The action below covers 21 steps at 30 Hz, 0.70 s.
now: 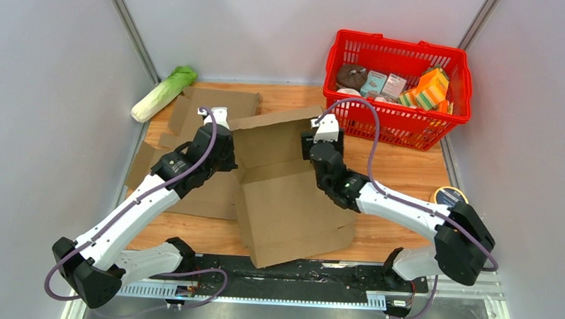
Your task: Fold the paper box
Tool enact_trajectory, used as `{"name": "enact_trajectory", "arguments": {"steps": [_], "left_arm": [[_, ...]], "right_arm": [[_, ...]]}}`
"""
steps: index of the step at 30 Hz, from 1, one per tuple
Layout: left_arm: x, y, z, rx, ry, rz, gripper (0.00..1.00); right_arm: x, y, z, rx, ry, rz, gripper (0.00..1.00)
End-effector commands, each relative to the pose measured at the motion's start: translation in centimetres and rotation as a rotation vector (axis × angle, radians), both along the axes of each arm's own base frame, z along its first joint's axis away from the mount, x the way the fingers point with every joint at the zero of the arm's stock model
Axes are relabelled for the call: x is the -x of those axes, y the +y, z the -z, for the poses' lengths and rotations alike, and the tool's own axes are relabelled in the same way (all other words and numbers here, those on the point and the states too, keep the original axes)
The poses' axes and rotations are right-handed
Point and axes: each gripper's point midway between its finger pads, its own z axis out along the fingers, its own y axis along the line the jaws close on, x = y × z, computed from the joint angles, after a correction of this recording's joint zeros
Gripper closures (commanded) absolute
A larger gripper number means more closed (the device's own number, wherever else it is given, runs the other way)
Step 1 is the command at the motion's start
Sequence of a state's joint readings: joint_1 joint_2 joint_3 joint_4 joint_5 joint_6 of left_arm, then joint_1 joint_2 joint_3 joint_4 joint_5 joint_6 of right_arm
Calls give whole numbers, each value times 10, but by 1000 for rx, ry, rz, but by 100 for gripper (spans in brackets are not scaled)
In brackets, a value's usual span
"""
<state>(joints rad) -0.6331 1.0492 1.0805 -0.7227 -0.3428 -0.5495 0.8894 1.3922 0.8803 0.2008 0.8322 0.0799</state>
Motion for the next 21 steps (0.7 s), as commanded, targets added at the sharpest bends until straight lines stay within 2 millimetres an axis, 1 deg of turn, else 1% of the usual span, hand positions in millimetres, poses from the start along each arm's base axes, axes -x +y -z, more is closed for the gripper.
{"name": "enact_trajectory", "arguments": {"steps": [1, 2, 3, 4, 5, 6, 7, 8, 9, 10, 11, 12, 13, 14, 15, 16, 18, 19, 20, 21], "left_arm": [[-6, -17, -39, 112, -100, 19, 100], [-6, -15, -39, 100, -99, 8, 100], [-7, -11, -38, 86, -99, -7, 100], [-9, -7, -38, 68, -109, -24, 100], [-11, -5, -39, 54, -112, -30, 100], [-12, -3, -39, 38, -114, -35, 100], [-14, 2, -40, 11, -122, -49, 100], [-15, 4, -39, -9, -117, -57, 100], [-16, 7, -39, -24, -116, -64, 100], [-17, 9, -38, -36, -113, -70, 100], [-19, 10, -37, -44, -107, -72, 100], [-21, 10, -36, -47, -103, -73, 100], [-21, 9, -33, -47, -91, -63, 100], [-23, 9, -31, -48, -83, -63, 100], [-25, 14, -29, -48, -74, -76, 100], [-25, 13, -28, -37, -62, -63, 100], [-28, 19, -24, -28, -45, -77, 100], [-28, 19, -23, -12, -36, -68, 100], [-28, 21, -23, -3, -36, -69, 100], [-29, 22, -23, 5, -36, -70, 100]], "right_arm": [[23, 2, 5, -37, 105, -160, 21], [27, 2, 7, -57, 124, -179, 15], [35, -1, 9, -61, 156, -214, 5], [49, 4, 22, -49, 238, -292, 3], [55, 2, 22, -57, 262, -303, 2], [62, 0, 17, -72, 267, -322, 0], [72, -5, 22, -58, 306, -335, 0], [75, -8, 19, -64, 313, -335, 0], [81, -12, 8, -101, 309, -334, 0], [88, -14, 6, -108, 330, -351, 0], [91, -16, 0, -133, 331, -363, 0], [98, -16, -13, -176, 317, -401, 0], [110, -6, -16, -210, 346, -488, 0], [114, -6, -20, -230, 351, -512, 0], [120, -7, -27, -254, 343, -528, 0], [125, -8, -25, -256, 358, -539, 0], [123, -23, -23, -276, 367, -494, 0], [118, -34, -18, -321, 399, -467, 0], [118, -41, -4, -352, 444, -457, 0], [118, -44, 0, -395, 464, -461, 0]]}}
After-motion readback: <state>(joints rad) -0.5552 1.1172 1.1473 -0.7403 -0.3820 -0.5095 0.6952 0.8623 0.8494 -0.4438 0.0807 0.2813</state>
